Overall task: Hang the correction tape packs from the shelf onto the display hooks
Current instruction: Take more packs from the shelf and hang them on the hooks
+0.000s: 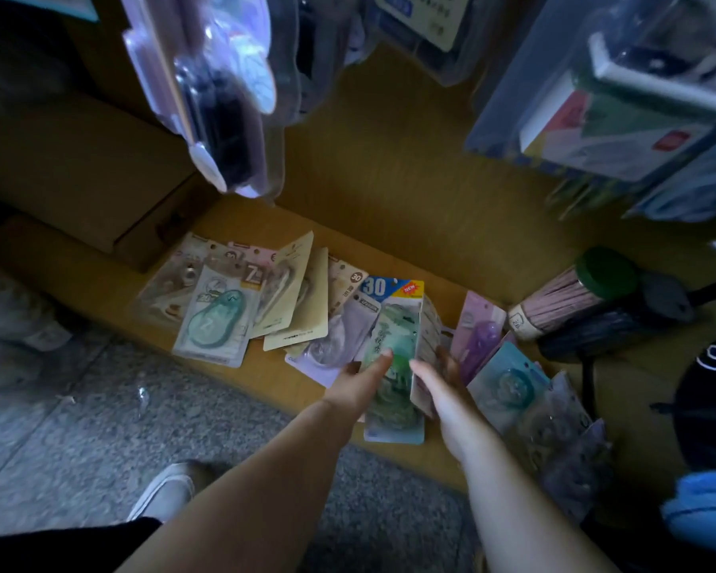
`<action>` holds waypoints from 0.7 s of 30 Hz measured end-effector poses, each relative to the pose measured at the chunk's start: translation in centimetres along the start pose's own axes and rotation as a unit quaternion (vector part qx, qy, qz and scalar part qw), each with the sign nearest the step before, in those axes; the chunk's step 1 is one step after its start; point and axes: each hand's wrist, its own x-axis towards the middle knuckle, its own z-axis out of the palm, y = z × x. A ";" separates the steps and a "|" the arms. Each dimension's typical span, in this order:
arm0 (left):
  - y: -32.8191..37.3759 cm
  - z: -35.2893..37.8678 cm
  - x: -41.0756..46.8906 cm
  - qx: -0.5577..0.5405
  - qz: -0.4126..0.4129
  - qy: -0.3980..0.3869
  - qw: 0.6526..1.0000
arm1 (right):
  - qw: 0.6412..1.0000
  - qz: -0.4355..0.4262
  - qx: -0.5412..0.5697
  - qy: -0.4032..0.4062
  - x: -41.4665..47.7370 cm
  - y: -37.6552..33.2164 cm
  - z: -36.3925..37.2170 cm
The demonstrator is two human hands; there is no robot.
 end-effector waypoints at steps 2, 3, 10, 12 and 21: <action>0.0 0.2 0.4 -0.004 0.005 0.008 1.000 | 1.000 0.016 0.021 -0.003 0.0 0.4 -0.1; 0.0 0.4 0.5 -0.010 0.010 0.002 1.000 | 0.999 0.022 0.033 -0.008 0.0 0.6 -0.3; 0.3 1.8 -0.5 -0.034 0.060 -0.029 0.997 | 0.986 0.042 0.143 -0.068 -1.2 0.1 -1.4; 0.4 2.0 -0.8 -0.024 0.073 -0.044 0.996 | 0.988 0.027 0.128 -0.083 -1.7 -0.2 -1.8; 1.8 1.9 -6.3 -0.012 0.183 -0.051 0.982 | 0.994 -0.005 0.094 -0.055 -6.1 -2.9 -4.0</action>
